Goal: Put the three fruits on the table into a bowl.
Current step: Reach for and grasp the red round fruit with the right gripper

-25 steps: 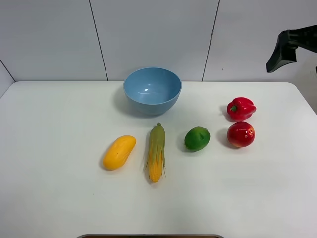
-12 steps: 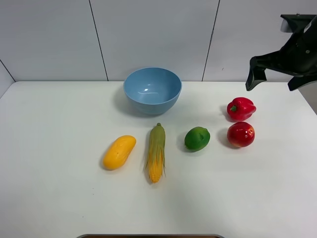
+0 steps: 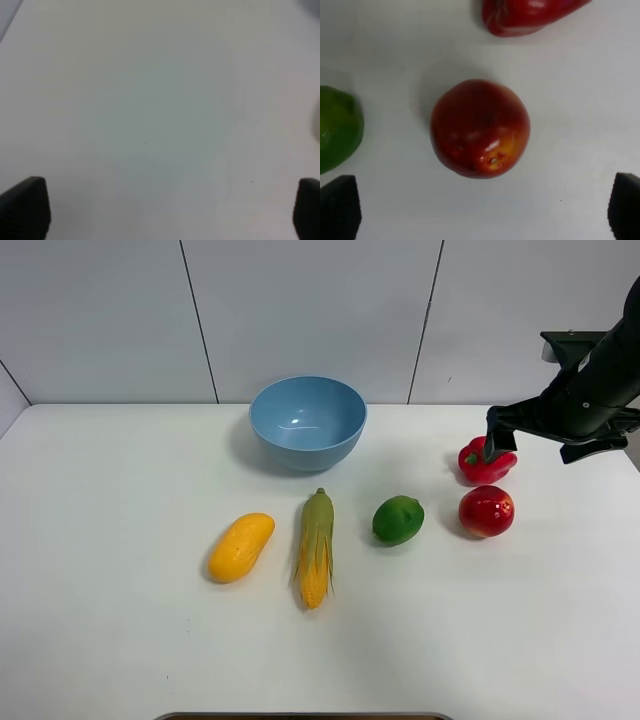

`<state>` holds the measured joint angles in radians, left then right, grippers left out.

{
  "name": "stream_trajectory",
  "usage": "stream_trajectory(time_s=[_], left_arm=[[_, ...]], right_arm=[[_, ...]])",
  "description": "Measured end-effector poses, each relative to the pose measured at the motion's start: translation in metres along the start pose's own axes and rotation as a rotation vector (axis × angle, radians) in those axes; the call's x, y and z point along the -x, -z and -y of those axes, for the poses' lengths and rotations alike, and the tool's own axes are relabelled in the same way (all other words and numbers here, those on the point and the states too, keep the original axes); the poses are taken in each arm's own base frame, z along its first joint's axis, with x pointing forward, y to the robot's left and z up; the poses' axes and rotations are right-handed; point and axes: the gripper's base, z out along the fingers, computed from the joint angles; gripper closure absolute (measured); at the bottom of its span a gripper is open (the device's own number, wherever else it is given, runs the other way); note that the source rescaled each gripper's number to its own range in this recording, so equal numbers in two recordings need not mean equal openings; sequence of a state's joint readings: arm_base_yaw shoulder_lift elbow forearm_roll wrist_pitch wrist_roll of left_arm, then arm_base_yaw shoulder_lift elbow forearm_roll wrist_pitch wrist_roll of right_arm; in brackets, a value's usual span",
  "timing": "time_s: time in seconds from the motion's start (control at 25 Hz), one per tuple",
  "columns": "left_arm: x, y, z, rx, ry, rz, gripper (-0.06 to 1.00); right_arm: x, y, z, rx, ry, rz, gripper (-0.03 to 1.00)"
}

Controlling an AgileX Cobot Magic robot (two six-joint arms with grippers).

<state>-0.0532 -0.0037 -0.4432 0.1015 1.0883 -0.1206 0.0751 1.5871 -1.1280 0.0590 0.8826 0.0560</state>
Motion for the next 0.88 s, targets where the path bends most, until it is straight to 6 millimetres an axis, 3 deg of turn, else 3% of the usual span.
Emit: stream_trajectory(time_s=[0.56,0.88], left_arm=[[0.0,0.0,0.0,0.0,0.0,0.0,-0.05],[0.0,0.0,0.0,0.0,0.0,0.0,-0.05]], right_arm=[[0.004,-0.055,0.001,-0.011,0.01,-0.107,-0.03],[0.002,-0.072,0.001,-0.013,0.019,-0.153,-0.03]])
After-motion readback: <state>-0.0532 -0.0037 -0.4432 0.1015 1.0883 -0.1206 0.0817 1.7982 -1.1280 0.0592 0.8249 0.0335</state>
